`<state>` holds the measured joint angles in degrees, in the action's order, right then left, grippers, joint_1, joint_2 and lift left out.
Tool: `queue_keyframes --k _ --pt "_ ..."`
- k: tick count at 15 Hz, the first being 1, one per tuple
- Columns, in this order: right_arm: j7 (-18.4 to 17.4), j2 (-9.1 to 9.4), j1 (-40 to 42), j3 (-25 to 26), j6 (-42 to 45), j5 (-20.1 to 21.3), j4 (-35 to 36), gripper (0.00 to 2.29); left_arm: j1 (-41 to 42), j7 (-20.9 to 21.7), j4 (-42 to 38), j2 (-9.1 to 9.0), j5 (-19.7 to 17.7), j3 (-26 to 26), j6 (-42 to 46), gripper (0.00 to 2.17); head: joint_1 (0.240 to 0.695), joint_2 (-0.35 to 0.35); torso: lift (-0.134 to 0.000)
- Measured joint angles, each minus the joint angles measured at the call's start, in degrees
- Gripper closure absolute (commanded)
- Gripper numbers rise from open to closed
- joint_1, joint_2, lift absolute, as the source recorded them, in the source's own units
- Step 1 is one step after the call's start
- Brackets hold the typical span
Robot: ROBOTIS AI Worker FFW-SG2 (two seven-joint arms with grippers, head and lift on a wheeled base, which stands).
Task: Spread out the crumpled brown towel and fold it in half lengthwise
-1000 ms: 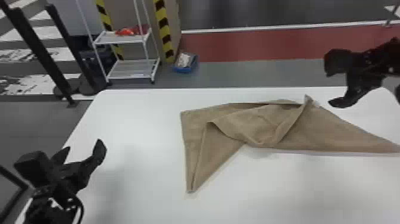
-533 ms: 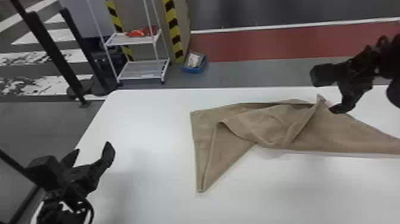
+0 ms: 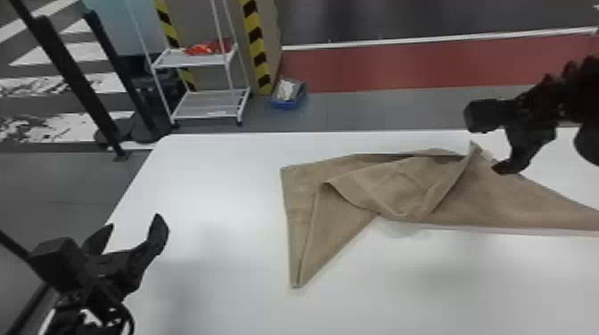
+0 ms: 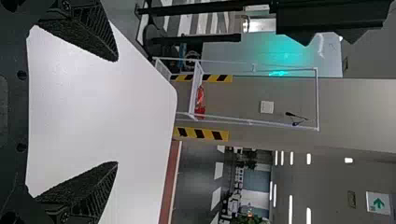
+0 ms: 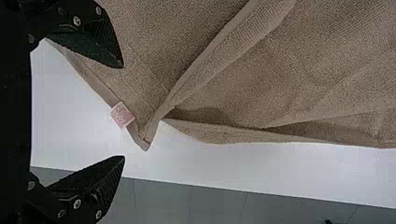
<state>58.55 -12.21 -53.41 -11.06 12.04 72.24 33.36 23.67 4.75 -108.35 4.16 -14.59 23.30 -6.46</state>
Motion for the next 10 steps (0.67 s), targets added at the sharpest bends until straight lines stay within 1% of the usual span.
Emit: queue_keyframes --k 2,4,6,8,10 --pt "-1.14 0.89 0.38 0.27 -0.42 0.28 -0.92 0.26 0.40 0.01 -0.47 -0.09 0.00 -0.24 0.00 0.09 0.695 0.166 -0.125" --pt "-3.41 1.62 0.69 0.58 -0.64 1.30 -1.49 0.26 0.96 0.00 -0.93 -0.18 0.00 -0.34 0.06 0.09 0.695 0.172 -0.125" --pt "-4.54 2.37 0.76 1.30 -1.05 2.10 -1.97 0.32 1.60 0.04 -1.37 -0.34 0.00 -0.36 0.51 0.09 0.695 0.174 -0.125" --pt "-4.84 3.34 0.77 1.69 -1.36 2.15 -2.47 0.43 1.79 0.05 -1.52 -0.46 -0.02 -0.39 0.82 0.09 0.695 0.181 -0.125" --pt "-4.21 3.89 0.76 1.92 -1.91 2.43 -2.59 0.59 1.92 0.08 -1.76 -0.59 -0.08 -0.45 0.87 0.09 0.695 0.189 -0.125"
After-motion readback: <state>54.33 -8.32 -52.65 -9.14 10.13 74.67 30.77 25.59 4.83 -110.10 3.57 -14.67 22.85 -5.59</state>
